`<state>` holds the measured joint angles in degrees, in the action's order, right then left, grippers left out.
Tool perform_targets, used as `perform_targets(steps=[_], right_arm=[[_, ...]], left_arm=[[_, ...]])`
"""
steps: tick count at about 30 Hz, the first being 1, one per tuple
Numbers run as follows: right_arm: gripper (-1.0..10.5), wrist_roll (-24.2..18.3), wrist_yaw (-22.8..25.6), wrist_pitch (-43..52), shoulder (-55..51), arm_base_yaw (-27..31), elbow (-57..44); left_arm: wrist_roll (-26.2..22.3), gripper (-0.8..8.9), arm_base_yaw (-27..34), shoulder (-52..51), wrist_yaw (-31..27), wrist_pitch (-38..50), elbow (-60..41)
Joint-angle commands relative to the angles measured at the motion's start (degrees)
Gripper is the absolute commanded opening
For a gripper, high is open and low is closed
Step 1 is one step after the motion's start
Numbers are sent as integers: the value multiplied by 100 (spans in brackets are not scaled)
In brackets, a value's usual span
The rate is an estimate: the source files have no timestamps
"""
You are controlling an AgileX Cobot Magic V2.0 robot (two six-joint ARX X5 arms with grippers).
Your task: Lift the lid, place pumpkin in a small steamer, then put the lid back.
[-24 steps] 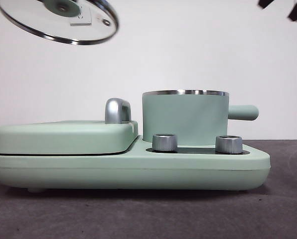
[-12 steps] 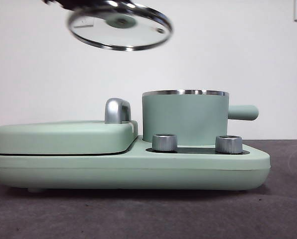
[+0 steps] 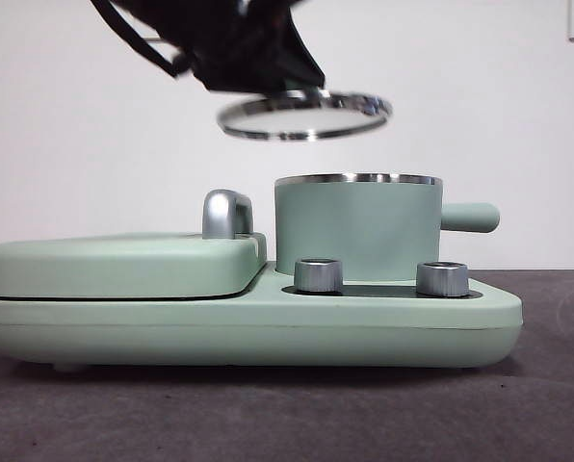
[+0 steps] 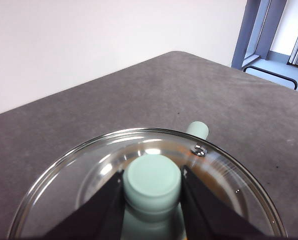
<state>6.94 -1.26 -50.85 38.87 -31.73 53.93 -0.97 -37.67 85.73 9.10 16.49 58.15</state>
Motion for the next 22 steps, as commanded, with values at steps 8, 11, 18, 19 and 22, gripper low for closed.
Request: perform_targets(steps=[8,11,18,19,22], right_arm=[[338,55,229,-160,35,-39,33],[338,50,308,-199,35,-39,33],[338,35,332,-195,35,-39,33],[338,35,332,-195,35,-37,33],[338,35,332,-195,37,-39,33]], left_arm=[[-142,15,-116,918,92,756,592],[-138,15,-157,1145,247,730,798],[-214,15,-284,1375,280,688,1005],[-269,15,-291,1375,280,664,1005],[-323,15,-291,1375,280,581,1005]])
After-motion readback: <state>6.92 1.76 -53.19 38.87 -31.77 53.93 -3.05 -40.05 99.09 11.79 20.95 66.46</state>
